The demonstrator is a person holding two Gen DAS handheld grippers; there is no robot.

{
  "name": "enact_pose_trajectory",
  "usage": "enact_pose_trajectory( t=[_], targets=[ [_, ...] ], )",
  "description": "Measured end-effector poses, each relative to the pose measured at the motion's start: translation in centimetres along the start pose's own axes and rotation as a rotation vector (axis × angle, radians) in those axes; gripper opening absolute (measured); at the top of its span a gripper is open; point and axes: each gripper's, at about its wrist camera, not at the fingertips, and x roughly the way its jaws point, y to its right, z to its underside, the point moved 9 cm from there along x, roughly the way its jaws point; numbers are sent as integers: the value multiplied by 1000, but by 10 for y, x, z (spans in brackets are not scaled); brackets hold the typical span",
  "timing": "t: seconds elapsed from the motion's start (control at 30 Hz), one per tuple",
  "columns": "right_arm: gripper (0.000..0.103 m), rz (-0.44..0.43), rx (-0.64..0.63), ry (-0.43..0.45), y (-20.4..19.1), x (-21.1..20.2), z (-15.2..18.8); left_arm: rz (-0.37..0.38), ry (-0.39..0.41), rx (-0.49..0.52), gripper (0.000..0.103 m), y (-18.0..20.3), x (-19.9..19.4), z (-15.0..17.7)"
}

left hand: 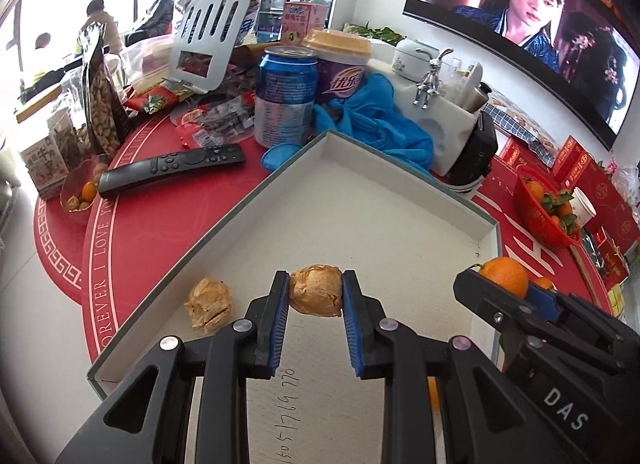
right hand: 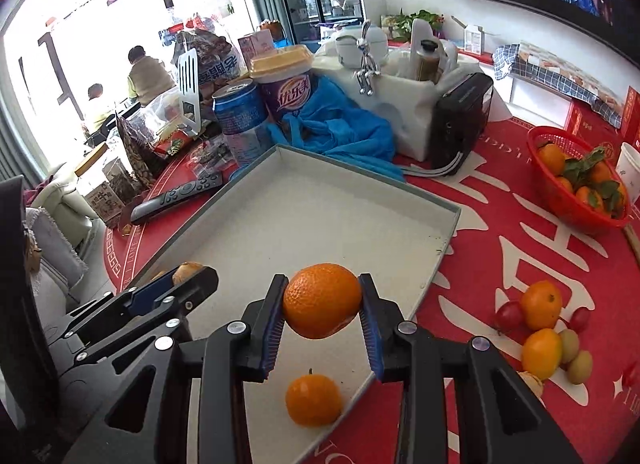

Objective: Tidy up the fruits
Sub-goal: 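Carry the tan fruit and the orange over the white tray, then open left tool over the tray while right tool releases the orange into it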

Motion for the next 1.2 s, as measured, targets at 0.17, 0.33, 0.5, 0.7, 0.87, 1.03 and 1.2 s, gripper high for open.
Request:
enact_pose_trajectory(
  t=[0.17, 0.33, 0.5, 0.7, 0.87, 1.03, 1.2],
  targets=[
    [36, -23, -14, -20, -7, 9, 1, 13, -32, -39, 28, -4, 6, 5],
    [36, -29, -26, -39, -10, 15, 4, -8, -34, -40, 29, -4, 8, 8],
    [37, -39, -20, -45, -7, 17, 6, -40, -20, -32, 42, -5, 6, 8],
    [39, -71, 42, -38, 3, 14, 3, -122, 74, -80, 81, -21, -8, -3],
    [55, -107, 59, -10, 2, 7, -3, -131, 107, -99, 82, -26, -15, -8],
    [103, -91, 74, 19, 8, -1, -5, -112, 96, -146, 82, -32, -15, -8],
    [103, -63, 159, 40, 37, -20, 0, -81, 101, -96, 82, -12, -18, -5]
  ],
)
